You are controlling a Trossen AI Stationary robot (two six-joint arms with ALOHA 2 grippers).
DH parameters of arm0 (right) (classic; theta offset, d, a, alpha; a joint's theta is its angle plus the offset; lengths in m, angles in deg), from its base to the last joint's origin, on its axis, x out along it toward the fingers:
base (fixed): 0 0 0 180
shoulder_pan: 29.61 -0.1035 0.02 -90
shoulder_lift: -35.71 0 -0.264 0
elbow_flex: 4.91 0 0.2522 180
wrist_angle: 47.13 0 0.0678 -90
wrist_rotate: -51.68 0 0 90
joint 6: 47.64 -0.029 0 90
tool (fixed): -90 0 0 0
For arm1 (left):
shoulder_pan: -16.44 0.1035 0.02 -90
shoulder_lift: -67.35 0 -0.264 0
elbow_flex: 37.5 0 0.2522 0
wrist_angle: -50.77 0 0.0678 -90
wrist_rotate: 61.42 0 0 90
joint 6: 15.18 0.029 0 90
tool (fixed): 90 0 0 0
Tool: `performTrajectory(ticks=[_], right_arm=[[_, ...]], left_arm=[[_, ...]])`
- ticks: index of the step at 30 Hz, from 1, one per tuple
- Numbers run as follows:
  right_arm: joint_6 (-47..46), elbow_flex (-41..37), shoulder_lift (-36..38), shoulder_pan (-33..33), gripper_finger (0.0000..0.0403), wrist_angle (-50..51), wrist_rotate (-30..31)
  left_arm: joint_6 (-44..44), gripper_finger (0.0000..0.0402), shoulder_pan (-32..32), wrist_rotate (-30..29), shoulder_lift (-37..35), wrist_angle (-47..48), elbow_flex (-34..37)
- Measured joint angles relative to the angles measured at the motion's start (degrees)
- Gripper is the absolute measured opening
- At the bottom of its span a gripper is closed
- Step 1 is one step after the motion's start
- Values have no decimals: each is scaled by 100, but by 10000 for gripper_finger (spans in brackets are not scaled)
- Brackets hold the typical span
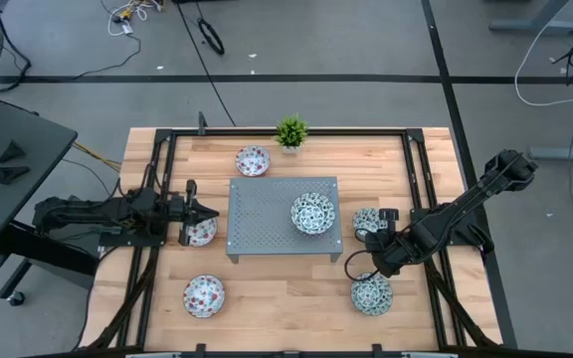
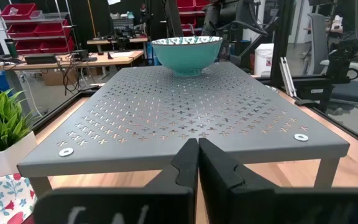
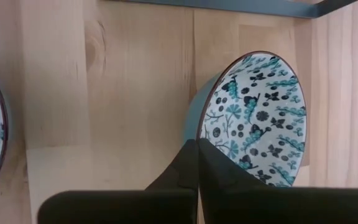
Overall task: Pick & Place Mini bowls
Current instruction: Stack the top blue patterned bowl on the other blue patterned bowl on the shelf
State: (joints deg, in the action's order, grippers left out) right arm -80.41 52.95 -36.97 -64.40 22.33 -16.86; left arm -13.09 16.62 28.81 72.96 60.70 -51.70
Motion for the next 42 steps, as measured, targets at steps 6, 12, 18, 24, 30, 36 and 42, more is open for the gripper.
performTrajectory(ticks=[6,12,18,24,30,36,42], right_arm=[[1,0,0,0,0,-4,-8],[21,0,0,0,4,-129,-20],[21,0,0,0,24,-261,-273],[21,0,0,0,44,-314,-349],[-46,0,0,1,68,-308,-456],[-18,0,0,-3,95,-336,-473],[183,0,0,-194,133,-487,-468]], left_arm=[[0,18,1,1,0,-1,0],[0,18,0,2,-1,-2,1],[0,18,0,2,-2,0,2],[0,18,0,2,-2,0,0],[0,18,0,2,-2,-2,2],[0,18,0,2,-2,-2,2],[0,18,0,2,0,-2,2]])
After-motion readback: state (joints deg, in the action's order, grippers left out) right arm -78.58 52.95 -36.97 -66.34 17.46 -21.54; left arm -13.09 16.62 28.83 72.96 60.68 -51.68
